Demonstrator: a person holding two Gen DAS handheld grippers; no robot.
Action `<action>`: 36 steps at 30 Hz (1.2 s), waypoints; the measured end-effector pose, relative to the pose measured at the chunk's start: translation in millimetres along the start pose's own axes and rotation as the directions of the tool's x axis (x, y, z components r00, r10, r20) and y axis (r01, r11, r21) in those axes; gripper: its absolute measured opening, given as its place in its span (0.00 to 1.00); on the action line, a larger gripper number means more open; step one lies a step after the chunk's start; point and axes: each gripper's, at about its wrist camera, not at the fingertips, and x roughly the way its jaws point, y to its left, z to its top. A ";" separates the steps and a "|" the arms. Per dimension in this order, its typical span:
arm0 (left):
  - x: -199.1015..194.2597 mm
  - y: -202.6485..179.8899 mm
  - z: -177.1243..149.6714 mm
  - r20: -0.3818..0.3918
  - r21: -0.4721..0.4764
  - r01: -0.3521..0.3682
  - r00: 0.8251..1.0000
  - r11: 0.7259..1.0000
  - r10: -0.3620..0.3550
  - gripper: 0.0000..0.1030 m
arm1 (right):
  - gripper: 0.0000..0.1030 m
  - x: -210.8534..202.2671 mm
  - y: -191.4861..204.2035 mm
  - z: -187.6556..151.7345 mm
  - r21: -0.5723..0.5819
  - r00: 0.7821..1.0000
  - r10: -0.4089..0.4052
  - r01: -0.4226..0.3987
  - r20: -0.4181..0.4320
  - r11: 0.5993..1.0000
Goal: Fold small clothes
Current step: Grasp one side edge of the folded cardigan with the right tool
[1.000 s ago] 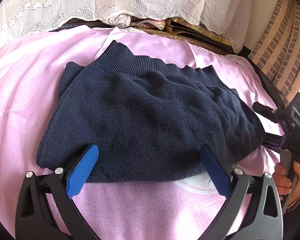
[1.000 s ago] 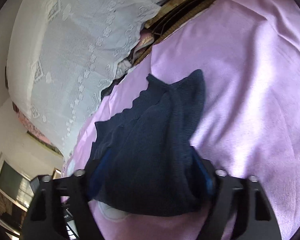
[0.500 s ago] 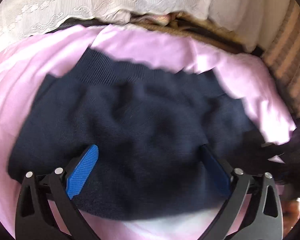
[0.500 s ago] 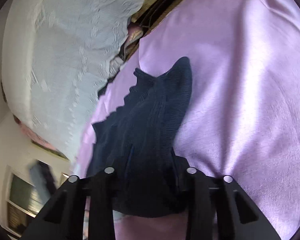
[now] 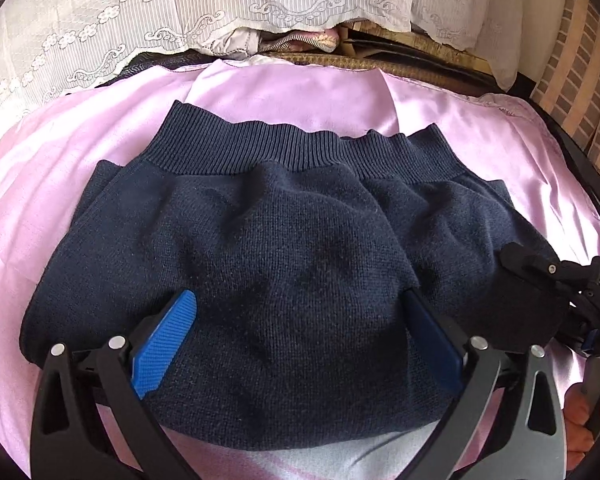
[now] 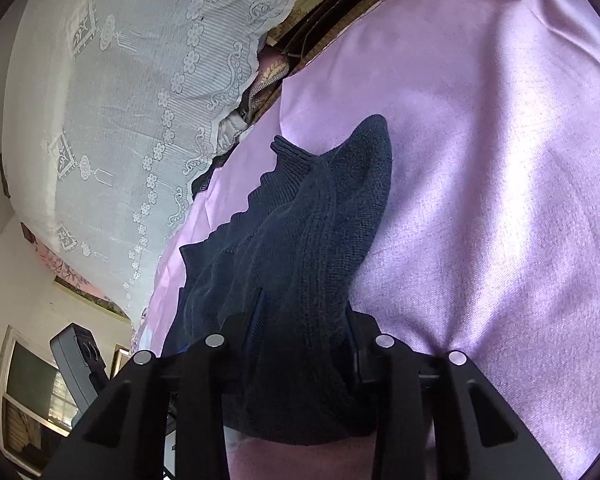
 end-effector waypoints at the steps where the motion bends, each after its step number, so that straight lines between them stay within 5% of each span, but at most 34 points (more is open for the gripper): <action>1: -0.6 0.1 -0.4 0.001 0.002 0.002 1.000 1.000 -0.002 0.96 | 0.32 -0.4 0.9 -0.1 -0.006 1.000 -0.008 0.008 0.004 1.000; 14: -1.6 -0.1 -1.0 0.003 0.000 0.008 1.000 1.000 -0.008 0.96 | 0.42 3.2 9.1 -0.8 -0.081 0.999 -0.046 0.046 -0.005 0.996; 25: -5.2 0.3 -2.2 0.011 -0.006 0.026 1.000 1.000 -0.025 0.96 | 0.33 -1.9 15.3 -3.1 -0.118 0.996 -0.084 0.088 0.039 0.989; 30: -26.1 18.1 -4.8 0.084 -0.061 0.074 0.994 0.995 -0.069 0.96 | 0.33 -1.8 8.3 -0.7 -0.091 0.998 -0.057 0.059 0.024 0.994; 36: -62.7 70.8 -6.2 0.174 -0.132 -0.050 0.982 0.990 0.072 0.96 | 0.33 -3.0 2.2 1.5 -0.066 0.999 -0.026 0.027 0.018 0.997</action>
